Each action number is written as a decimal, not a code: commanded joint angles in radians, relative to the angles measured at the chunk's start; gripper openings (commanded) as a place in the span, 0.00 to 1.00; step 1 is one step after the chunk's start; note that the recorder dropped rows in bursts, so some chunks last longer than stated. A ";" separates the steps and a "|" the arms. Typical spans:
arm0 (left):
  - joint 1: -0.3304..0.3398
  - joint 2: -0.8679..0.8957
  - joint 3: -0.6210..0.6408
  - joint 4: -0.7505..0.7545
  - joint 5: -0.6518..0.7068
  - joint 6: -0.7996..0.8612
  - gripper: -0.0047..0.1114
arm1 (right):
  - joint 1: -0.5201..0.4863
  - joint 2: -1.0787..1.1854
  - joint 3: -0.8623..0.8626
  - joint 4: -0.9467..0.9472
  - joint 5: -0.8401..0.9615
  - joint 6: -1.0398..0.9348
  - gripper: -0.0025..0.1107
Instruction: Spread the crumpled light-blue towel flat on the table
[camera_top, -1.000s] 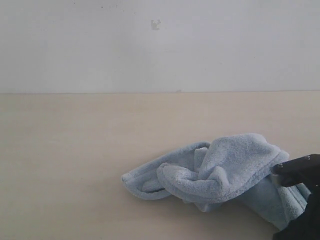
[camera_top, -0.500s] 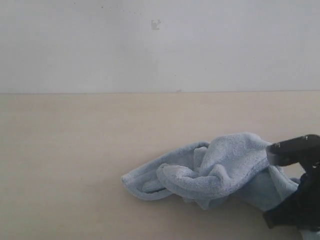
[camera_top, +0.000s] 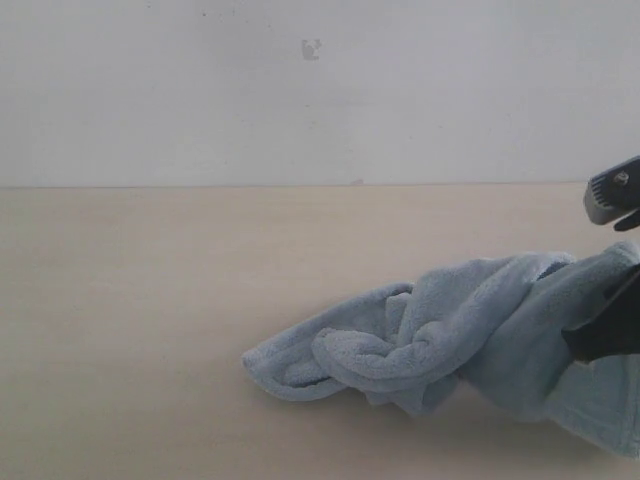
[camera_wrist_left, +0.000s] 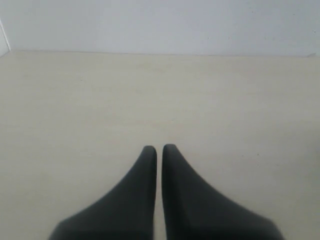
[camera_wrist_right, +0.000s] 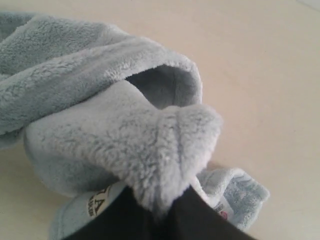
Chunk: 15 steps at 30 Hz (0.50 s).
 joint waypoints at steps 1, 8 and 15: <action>0.003 -0.001 0.002 0.005 -0.002 0.002 0.07 | -0.002 0.006 0.064 -0.019 -0.051 0.007 0.02; 0.003 -0.001 0.002 0.204 -0.088 0.074 0.07 | -0.002 0.004 0.089 -0.009 -0.102 0.044 0.02; 0.003 -0.001 0.002 -0.118 -0.471 -0.255 0.07 | -0.002 0.004 0.089 -0.015 -0.152 0.061 0.02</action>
